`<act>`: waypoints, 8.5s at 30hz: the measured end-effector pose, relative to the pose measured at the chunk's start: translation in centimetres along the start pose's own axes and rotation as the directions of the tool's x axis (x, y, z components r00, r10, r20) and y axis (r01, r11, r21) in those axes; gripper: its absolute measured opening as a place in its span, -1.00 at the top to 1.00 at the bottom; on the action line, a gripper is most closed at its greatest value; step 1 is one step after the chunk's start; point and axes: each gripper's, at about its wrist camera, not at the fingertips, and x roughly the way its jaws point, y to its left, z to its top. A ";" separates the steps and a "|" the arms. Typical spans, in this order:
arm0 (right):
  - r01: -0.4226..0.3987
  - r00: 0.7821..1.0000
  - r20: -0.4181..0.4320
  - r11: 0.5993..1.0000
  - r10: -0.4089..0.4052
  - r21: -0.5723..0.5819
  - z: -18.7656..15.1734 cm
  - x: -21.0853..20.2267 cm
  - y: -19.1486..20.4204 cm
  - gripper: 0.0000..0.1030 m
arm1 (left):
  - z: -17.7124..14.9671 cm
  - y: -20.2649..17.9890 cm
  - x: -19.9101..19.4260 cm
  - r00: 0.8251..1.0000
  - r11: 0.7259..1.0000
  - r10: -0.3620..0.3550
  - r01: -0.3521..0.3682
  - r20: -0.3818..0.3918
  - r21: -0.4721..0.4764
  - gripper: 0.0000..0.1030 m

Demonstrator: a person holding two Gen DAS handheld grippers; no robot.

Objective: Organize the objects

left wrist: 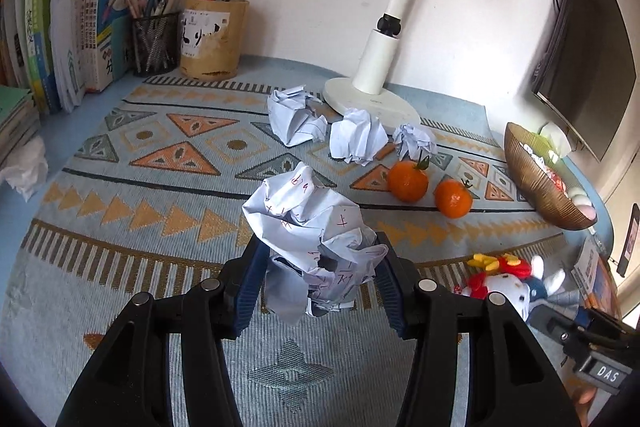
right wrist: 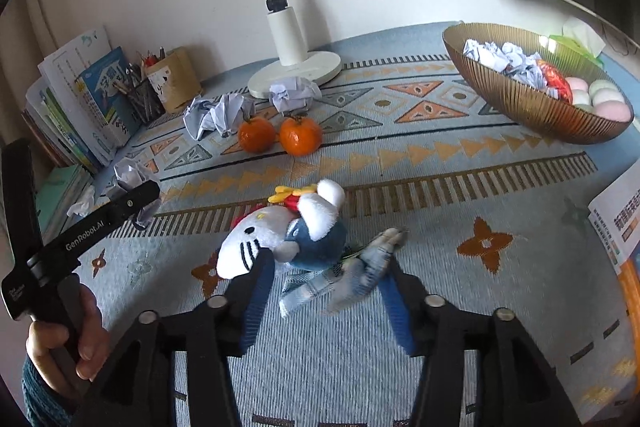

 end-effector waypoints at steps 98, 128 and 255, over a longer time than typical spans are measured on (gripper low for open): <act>-0.009 0.999 0.050 0.993 0.015 -0.118 -2.6 -2.0 -4.8 0.61 | -0.1 1.0 0.9 0.993 0.993 0.102 -0.105 -0.055 -0.052 0.00; 0.005 0.991 0.135 1.000 -0.005 -0.002 -1.5 -3.8 -9.3 0.60 | 0.0 -0.6 1.6 0.981 0.983 0.183 -0.181 -0.072 0.022 0.00; 0.190 0.974 0.168 0.945 -0.149 -0.267 1.5 0.5 -1.2 -0.71 | -1.1 1.3 -2.0 0.994 0.983 0.076 -0.061 0.080 -0.173 -0.98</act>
